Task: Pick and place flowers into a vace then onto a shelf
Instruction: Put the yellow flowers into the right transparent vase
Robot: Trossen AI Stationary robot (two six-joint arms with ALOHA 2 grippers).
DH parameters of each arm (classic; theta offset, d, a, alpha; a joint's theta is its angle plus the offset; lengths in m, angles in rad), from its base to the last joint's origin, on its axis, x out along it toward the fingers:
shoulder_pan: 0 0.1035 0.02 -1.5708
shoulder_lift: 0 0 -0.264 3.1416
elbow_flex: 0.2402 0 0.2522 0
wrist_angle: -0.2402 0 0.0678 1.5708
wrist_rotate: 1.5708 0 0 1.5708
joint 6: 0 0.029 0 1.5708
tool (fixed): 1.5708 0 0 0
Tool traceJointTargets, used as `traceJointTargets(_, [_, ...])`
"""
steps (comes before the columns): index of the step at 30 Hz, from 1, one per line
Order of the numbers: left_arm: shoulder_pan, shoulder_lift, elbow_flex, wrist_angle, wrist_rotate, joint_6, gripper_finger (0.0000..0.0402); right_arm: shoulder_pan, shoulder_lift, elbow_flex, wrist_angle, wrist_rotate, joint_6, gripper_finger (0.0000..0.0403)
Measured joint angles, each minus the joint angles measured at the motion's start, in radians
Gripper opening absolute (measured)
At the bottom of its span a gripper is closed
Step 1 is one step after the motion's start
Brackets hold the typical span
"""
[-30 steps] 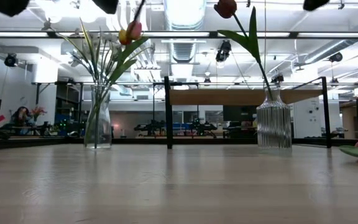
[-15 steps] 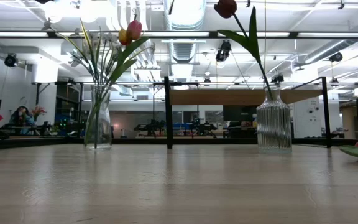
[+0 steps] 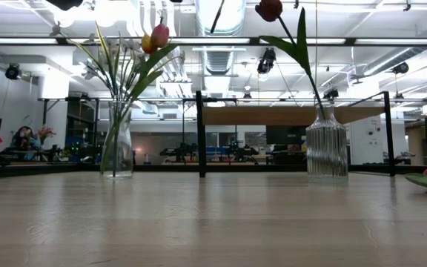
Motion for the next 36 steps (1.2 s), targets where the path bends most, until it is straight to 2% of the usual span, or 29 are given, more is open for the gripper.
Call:
traceJointTargets(8, [0.021, 0.000, -0.001, 0.001, 0.002, 0.000, 0.0000, -0.137, -0.094, -0.006, -0.052, -0.017, 0.006, 0.0259])
traceJointTargets(10, [0.030, 0.000, -0.001, 0.001, 0.002, 0.003, 0.0000, -0.197, -0.114, -0.006, -0.078, -0.112, 0.037, 0.0262])
traceJointTargets(14, [0.064, -0.001, -0.001, 0.003, 0.001, 0.000, 0.0000, -0.331, -0.119, -0.006, -0.130, -0.491, 0.088, 0.0267])
traceJointTargets(16, [0.085, -0.001, 0.000, 0.003, 0.000, -0.017, 0.0000, -0.379, -0.099, -0.006, -0.128, -0.581, 0.126, 0.0267])
traceJointTargets(21, [0.115, -0.001, 0.000, 0.003, 0.001, -0.031, 0.0000, -0.452, -0.043, 0.007, -0.113, -0.582, 0.187, 0.0269])
traceJointTargets(36, [0.129, -0.001, 0.004, 0.003, 0.002, -0.020, 0.0000, -0.453, 0.130, 0.210, -0.126, -0.636, 0.208, 0.0271])
